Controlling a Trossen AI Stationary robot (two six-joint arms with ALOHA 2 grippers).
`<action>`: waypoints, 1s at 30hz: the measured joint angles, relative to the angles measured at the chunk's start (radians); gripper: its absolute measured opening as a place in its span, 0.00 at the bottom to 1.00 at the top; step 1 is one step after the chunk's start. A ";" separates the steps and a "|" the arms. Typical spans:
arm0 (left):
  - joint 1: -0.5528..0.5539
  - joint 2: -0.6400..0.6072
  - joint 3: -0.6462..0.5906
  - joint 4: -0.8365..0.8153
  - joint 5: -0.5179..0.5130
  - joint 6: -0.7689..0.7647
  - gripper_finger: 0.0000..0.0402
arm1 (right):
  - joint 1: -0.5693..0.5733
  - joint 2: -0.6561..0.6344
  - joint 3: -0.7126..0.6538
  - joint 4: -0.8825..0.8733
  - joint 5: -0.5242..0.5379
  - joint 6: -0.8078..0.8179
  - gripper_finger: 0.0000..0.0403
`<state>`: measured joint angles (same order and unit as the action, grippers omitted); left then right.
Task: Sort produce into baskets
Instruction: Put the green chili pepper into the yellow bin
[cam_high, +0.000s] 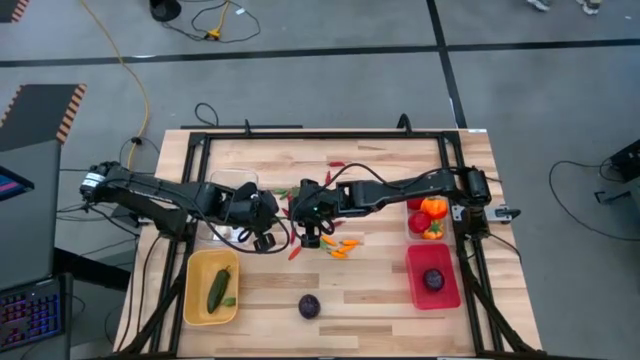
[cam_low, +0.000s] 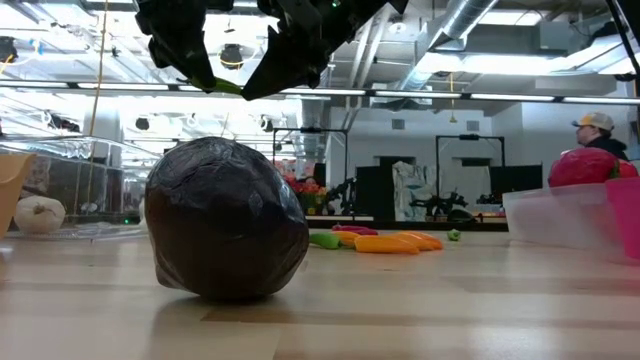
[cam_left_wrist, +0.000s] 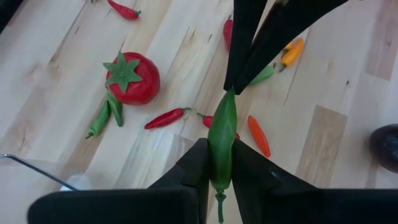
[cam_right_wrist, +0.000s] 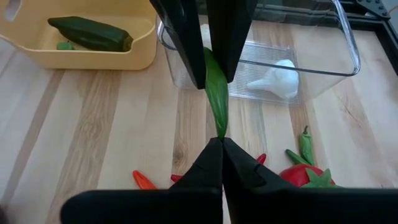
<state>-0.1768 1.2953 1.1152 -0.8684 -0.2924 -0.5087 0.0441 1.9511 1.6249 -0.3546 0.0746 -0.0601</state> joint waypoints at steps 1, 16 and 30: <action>0.000 0.000 0.000 0.000 0.000 0.000 0.11 | 0.000 0.000 0.000 0.000 0.000 0.000 0.07; 0.000 0.000 0.000 -0.008 0.049 0.002 0.10 | 0.000 0.000 0.000 0.005 0.002 0.036 0.29; -0.024 0.000 0.000 -0.330 0.567 -0.033 0.10 | -0.019 0.000 -0.001 -0.207 0.004 0.036 0.46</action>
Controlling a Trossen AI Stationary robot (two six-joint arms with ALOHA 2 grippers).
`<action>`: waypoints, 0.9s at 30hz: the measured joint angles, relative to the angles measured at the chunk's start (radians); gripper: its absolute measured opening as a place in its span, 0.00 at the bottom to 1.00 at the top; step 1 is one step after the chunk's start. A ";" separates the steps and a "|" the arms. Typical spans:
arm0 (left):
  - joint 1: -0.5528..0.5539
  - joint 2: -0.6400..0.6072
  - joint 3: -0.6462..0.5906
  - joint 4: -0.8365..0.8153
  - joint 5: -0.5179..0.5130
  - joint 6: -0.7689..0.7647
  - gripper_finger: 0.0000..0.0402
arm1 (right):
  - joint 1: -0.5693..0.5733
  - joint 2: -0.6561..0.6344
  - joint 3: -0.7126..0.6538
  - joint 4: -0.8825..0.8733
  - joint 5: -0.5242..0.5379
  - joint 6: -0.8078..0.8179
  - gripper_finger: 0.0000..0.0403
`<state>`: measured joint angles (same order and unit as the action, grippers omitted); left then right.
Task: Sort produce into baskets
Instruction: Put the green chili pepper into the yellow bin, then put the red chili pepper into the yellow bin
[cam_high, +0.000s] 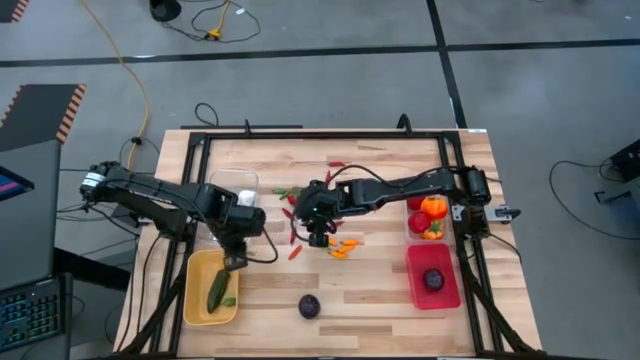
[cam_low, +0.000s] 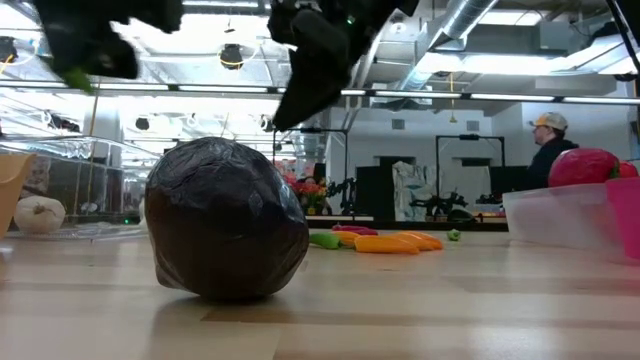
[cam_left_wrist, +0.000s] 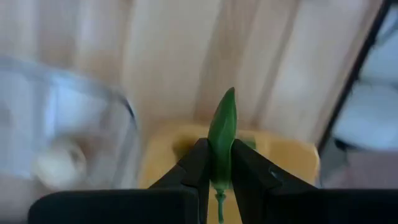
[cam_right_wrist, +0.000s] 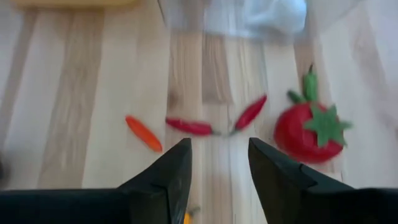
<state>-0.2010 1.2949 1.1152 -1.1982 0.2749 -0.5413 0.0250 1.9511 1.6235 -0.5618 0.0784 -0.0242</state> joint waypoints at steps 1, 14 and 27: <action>-0.010 0.000 0.000 -0.024 0.021 -0.016 0.10 | -0.002 0.000 -0.006 -0.007 0.000 0.000 0.46; -0.209 0.000 0.000 -0.121 0.035 -0.208 0.18 | -0.039 0.000 -0.091 -0.029 0.000 -0.003 0.46; -0.254 0.000 0.000 -0.120 -0.065 -0.260 0.39 | -0.060 -0.001 -0.209 -0.076 -0.007 -0.053 0.46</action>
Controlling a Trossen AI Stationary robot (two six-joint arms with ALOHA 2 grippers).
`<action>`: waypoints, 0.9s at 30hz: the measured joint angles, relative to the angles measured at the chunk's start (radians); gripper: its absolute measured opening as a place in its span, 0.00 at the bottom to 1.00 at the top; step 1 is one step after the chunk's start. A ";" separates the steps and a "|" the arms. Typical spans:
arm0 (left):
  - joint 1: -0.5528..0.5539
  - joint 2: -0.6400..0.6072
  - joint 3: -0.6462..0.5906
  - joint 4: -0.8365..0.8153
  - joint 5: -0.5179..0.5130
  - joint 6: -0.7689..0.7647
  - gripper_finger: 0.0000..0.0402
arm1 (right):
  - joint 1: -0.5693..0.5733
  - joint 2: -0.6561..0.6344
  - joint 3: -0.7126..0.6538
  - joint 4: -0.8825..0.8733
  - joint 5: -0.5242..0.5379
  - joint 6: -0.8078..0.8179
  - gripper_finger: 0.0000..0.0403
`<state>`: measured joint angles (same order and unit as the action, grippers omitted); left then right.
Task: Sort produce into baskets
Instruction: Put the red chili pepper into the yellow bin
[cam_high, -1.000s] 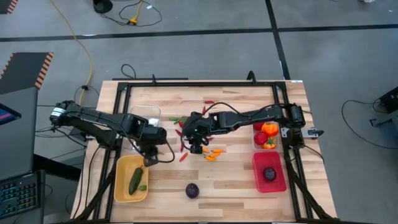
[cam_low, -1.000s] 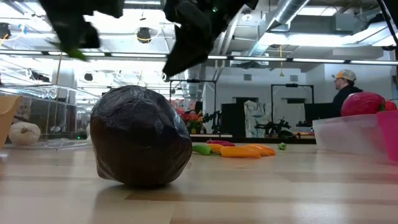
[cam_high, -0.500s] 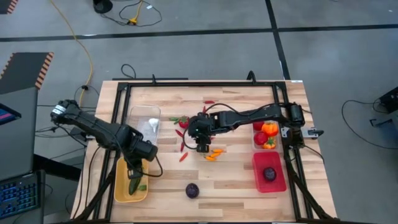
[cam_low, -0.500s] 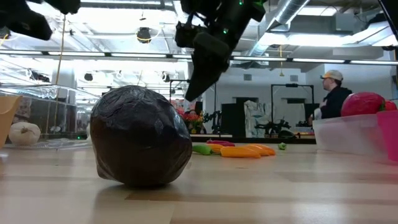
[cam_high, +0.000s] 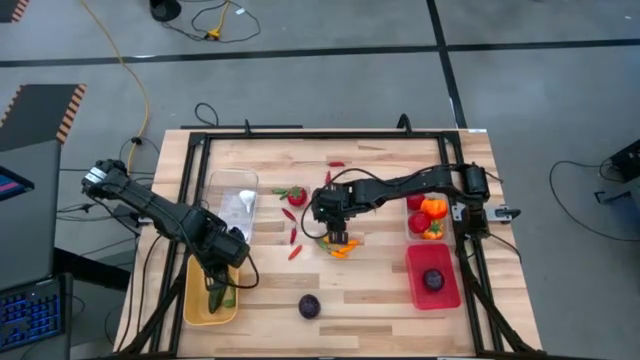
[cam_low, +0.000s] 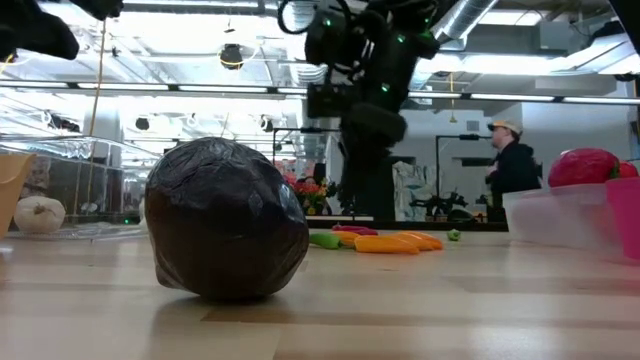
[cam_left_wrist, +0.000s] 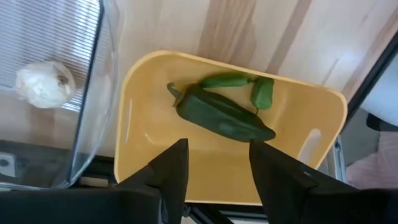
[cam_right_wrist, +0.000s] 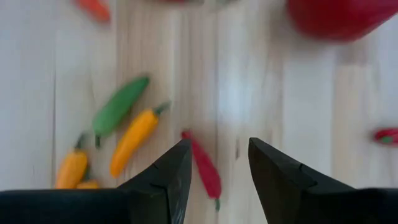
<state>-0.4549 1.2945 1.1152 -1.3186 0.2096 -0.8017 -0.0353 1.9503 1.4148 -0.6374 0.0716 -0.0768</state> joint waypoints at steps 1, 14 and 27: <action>0.000 0.000 0.000 0.000 -0.007 0.000 0.39 | 0.001 0.000 -0.012 0.000 0.000 -0.006 0.46; 0.000 0.000 0.000 0.001 -0.087 0.035 0.40 | 0.000 0.001 -0.093 0.024 0.000 -0.003 0.39; 0.000 0.000 0.000 0.011 -0.120 0.034 0.40 | -0.014 0.001 -0.138 0.060 0.001 0.007 0.33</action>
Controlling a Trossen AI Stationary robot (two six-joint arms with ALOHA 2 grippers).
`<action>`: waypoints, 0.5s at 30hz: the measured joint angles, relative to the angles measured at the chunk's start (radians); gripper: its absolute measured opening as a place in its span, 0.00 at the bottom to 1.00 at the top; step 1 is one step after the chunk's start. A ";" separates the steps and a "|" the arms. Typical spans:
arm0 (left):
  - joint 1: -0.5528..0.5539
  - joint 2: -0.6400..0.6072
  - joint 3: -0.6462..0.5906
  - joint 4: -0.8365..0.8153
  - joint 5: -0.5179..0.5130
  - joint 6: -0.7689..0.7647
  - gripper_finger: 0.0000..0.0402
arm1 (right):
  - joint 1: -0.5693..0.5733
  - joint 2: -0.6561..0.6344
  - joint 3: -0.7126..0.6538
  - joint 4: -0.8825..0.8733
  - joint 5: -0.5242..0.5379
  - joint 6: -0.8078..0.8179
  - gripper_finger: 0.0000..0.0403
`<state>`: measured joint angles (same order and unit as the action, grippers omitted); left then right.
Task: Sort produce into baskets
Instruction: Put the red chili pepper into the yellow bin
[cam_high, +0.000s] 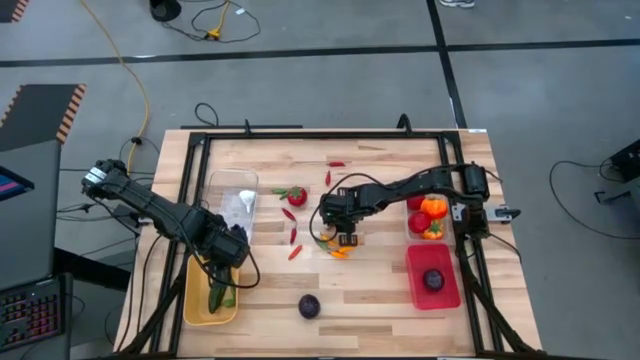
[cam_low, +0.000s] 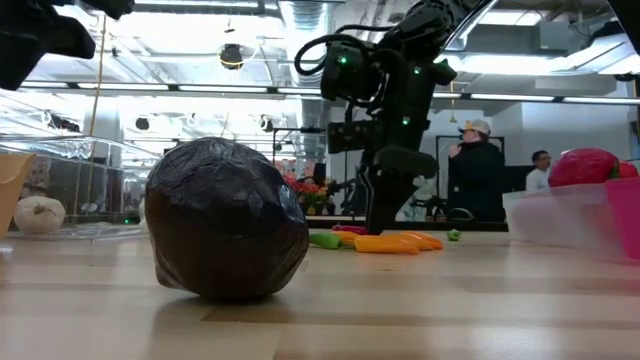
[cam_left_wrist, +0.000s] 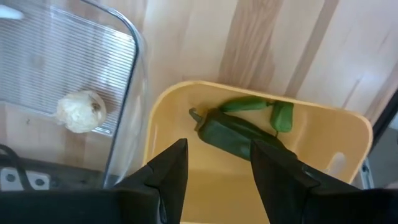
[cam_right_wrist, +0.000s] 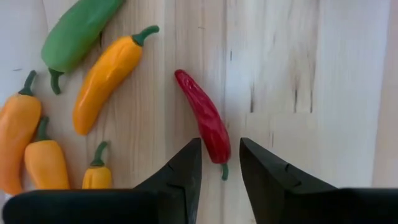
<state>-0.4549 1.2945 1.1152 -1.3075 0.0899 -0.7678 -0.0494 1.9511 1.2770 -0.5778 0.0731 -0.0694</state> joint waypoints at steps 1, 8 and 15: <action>0.000 0.000 0.000 0.000 -0.007 0.000 0.40 | -0.004 0.000 0.000 0.003 0.000 0.012 0.32; 0.000 0.000 0.000 0.011 -0.022 0.000 0.40 | -0.014 0.000 0.000 0.004 -0.002 0.017 0.27; 0.000 0.000 0.000 0.026 -0.024 0.000 0.40 | -0.015 0.000 0.000 0.003 -0.009 0.017 0.27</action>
<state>-0.4545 1.2945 1.1152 -1.2812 0.0662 -0.7677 -0.0641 1.9514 1.2770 -0.5751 0.0638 -0.0525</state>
